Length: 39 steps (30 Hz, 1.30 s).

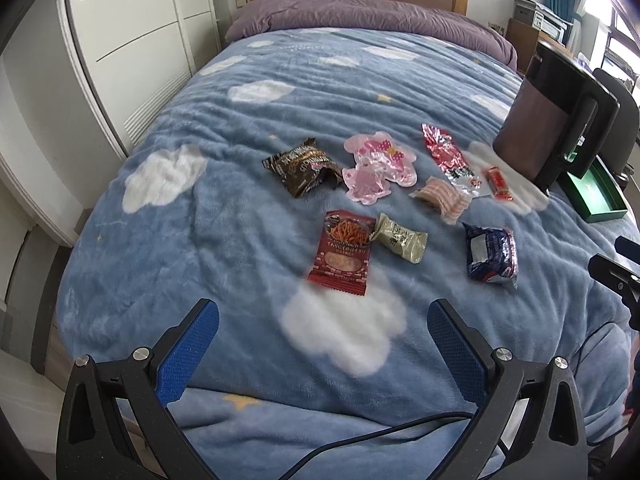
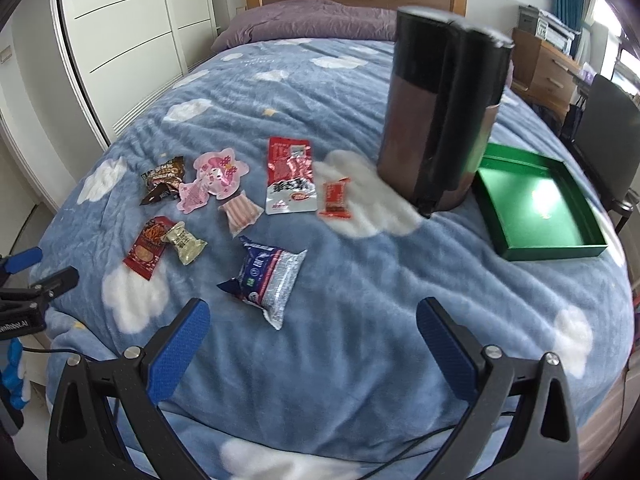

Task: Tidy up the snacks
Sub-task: 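Grasp the red noodle packet with left tool while right tool grasps blue-white bag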

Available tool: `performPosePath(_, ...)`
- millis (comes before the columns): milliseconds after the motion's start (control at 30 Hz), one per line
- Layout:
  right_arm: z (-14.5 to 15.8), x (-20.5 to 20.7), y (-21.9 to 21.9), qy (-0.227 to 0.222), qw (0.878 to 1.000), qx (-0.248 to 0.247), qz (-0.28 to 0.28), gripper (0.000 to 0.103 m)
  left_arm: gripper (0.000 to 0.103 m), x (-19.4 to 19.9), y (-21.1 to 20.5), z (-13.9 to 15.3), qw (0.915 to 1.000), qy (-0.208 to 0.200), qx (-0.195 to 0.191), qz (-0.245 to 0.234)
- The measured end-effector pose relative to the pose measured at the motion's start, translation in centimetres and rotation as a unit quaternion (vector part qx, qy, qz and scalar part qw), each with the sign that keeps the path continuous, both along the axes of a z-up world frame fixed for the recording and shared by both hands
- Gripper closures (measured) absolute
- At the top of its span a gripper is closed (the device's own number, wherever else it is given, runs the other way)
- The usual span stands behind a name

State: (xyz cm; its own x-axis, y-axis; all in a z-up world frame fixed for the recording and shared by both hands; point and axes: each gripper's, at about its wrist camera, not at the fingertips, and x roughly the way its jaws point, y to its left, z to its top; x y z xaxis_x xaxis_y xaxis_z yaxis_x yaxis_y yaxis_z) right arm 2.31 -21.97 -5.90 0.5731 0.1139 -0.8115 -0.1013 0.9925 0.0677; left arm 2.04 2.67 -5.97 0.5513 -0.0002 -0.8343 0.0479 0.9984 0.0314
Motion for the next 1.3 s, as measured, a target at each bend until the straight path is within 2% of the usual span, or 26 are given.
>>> performPosePath(167, -2.3, 2.0, 1.4, 0.027, 0.999, 0.033, 0.004, 0.000, 0.001, 2.8, -0.4, -2.3, 0.9994, 0.020, 0.021, -0.018)
performPosePath(300, -4.1, 3.8, 2.7, 0.044, 0.998, 0.042, 0.006, 0.000, 0.001, 5.5, -1.1, -5.1, 0.9967, 0.047, 0.050, -0.045)
performPosePath(433, -5.9, 5.8, 3.8, 0.067, 0.996, 0.050, 0.002, 0.000, 0.001, 7.9, -1.2, -7.4, 0.9945, 0.066, 0.063, -0.052)
performPosePath(700, -8.8, 8.0, 5.2, 0.100, 0.993, 0.065, -0.001, 0.000, 0.001, 11.0, -1.4, -9.9, 0.9905, 0.088, 0.081, -0.068)
performPosePath(867, -9.8, 8.8, 5.2, 0.114, 0.991, 0.074, -0.006, 0.000, 0.001, 11.7, -1.4, -11.3, 0.9881, 0.112, 0.075, -0.073)
performPosePath(1033, -10.8, 9.1, 5.2, 0.127, 0.989, 0.077, -0.007, 0.000, 0.001, 12.3, 0.4, -12.2, 0.9874, 0.142, 0.019, -0.067)
performPosePath(1300, -11.0, 9.2, 4.4, 0.124, 0.988, 0.087, -0.007, 0.000, 0.001, 13.3, 0.1, -12.3, 0.9812, 0.174, 0.036, -0.075)
